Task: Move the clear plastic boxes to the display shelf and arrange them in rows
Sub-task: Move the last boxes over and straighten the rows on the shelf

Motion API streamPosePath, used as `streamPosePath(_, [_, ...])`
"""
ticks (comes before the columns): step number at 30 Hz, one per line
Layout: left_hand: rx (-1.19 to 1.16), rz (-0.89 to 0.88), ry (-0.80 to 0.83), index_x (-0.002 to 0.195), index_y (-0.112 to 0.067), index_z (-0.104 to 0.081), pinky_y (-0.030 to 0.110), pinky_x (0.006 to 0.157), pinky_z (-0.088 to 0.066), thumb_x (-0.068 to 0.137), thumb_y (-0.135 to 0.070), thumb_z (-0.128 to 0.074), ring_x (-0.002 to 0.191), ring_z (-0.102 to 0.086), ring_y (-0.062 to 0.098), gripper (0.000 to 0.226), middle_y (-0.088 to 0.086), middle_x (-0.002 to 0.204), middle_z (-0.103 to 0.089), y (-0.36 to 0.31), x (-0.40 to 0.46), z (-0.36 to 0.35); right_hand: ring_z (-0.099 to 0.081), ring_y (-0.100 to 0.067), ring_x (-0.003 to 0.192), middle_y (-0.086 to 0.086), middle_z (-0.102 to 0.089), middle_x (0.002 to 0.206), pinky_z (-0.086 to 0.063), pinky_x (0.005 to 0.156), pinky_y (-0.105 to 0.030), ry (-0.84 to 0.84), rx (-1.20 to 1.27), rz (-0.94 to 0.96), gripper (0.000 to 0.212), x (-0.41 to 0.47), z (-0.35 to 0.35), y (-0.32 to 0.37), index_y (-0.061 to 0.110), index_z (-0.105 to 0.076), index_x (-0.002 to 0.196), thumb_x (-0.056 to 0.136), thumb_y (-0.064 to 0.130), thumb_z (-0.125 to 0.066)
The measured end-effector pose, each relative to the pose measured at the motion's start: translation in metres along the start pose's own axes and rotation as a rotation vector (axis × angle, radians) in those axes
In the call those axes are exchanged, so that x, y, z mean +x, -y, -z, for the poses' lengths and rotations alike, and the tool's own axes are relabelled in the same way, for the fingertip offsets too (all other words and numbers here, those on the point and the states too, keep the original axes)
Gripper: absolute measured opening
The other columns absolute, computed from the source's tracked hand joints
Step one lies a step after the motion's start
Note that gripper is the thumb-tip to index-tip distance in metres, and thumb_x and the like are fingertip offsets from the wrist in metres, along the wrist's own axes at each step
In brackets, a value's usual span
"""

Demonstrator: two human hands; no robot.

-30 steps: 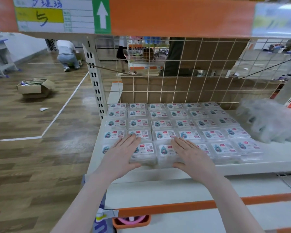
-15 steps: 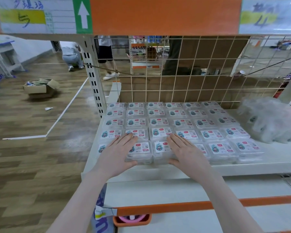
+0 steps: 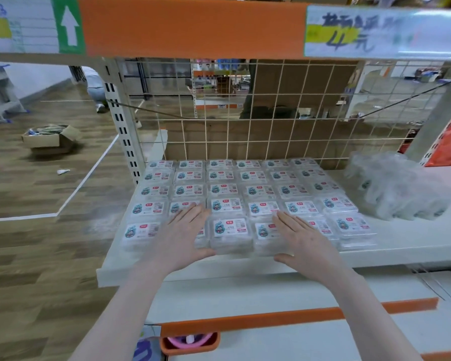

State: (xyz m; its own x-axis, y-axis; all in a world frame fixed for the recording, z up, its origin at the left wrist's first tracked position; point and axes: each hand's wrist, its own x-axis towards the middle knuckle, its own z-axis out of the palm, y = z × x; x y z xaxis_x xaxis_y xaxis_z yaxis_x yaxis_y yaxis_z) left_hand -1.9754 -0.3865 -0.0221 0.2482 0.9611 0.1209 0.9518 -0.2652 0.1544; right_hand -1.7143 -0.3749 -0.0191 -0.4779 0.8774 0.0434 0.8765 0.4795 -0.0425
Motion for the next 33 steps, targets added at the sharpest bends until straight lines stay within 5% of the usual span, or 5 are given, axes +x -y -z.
streamPosePath(13, [0.040, 0.039, 0.037, 0.150, -0.026, -0.003, 0.014, 0.103, 0.017, 0.089, -0.056, -0.047, 0.145, 0.004, 0.008, 0.081, -0.010, 0.157, 0.004, -0.027, 0.011, -0.013, -0.010, -0.015, 0.145, -0.003, -0.012, 0.157, 0.008, 0.109, -0.021, -0.060, -0.034, 0.151, 0.078, 0.016, -0.009, -0.026, 0.012, -0.013, 0.149, 0.091, 0.045, -0.052])
streamPosePath(16, [0.064, 0.047, 0.049, 0.150, -0.027, 0.001, 0.014, 0.103, 0.017, 0.090, -0.057, -0.044, 0.144, 0.007, 0.005, 0.080, -0.015, 0.153, 0.011, -0.028, 0.012, -0.012, -0.043, -0.022, 0.132, -0.012, -0.044, 0.143, -0.021, 0.110, -0.030, -0.067, -0.081, 0.129, 0.083, 0.020, -0.012, -0.027, 0.004, -0.043, 0.138, 0.073, 0.046, -0.074])
streamPosePath(19, [0.096, 0.061, 0.069, 0.150, -0.025, 0.006, 0.017, 0.106, 0.017, 0.092, -0.056, -0.040, 0.143, 0.011, 0.004, 0.080, -0.011, 0.155, 0.013, -0.029, 0.012, -0.012, -0.064, -0.023, 0.105, -0.011, -0.066, 0.115, -0.048, 0.091, -0.035, -0.074, -0.066, 0.086, 0.084, 0.022, -0.016, -0.025, 0.004, -0.065, 0.114, 0.045, 0.047, -0.090])
streamPosePath(24, [0.136, 0.096, 0.110, 0.149, -0.020, 0.012, 0.027, 0.115, 0.010, 0.094, -0.053, -0.039, 0.145, 0.012, 0.013, 0.082, -0.001, 0.158, 0.015, -0.035, 0.013, -0.015, -0.009, -0.018, 0.145, -0.006, -0.012, 0.157, 0.008, 0.108, -0.024, -0.125, -0.058, 0.101, 0.079, 0.012, -0.014, -0.023, 0.013, -0.010, 0.150, 0.091, 0.049, -0.050])
streamPosePath(33, [0.081, 0.109, 0.126, 0.150, -0.017, 0.011, 0.030, 0.116, 0.006, 0.091, -0.057, -0.043, 0.145, 0.013, 0.015, 0.090, 0.001, 0.158, 0.016, -0.044, 0.017, -0.010, 0.005, -0.011, 0.144, 0.003, 0.006, 0.158, 0.012, 0.103, -0.017, -0.049, -0.029, -0.059, 0.079, -0.022, -0.001, -0.055, 0.018, 0.006, 0.149, 0.094, 0.049, -0.042])
